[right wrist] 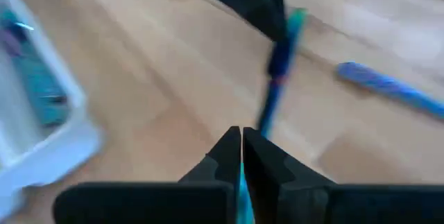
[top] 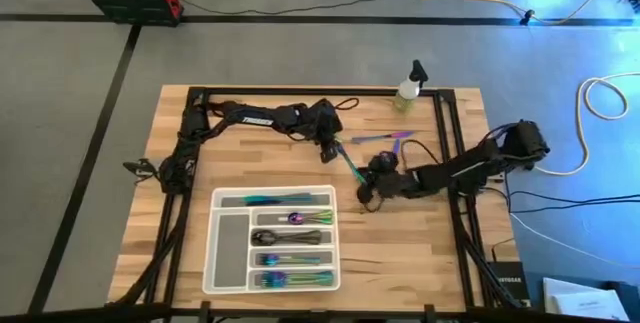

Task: Sort silverware
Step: Put the blue table knife into the white silverware tray

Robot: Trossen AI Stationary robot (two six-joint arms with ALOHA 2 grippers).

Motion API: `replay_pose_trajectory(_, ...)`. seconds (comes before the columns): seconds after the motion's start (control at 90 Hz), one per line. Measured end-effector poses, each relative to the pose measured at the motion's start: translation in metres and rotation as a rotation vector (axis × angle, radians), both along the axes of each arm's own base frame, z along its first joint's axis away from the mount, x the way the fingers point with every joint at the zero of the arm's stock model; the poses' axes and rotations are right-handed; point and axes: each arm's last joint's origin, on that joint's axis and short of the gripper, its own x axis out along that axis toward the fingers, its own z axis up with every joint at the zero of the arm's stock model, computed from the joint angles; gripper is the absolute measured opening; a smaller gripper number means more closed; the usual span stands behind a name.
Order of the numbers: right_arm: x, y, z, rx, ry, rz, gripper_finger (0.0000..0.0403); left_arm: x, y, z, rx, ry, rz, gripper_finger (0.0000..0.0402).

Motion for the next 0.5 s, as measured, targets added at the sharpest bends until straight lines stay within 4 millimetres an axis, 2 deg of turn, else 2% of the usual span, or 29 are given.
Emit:
replay_pose_trajectory(0.133,0.013,-0.014,0.014,-0.007,0.069,-0.061,0.0000,0.005,0.006,0.012,0.039,-0.009,0.048,0.0000)
replay_pose_trajectory(0.367,0.018,-0.026,0.018,0.023,0.089,-0.042,0.0000,-0.006,0.023,0.013,0.080,0.121,0.147,0.0000)
replay_pose_trajectory(0.5,0.018,-0.026,0.017,0.030,0.089,-0.034,0.0000,0.002,0.022,0.006,0.102,0.100,0.146,0.0000)
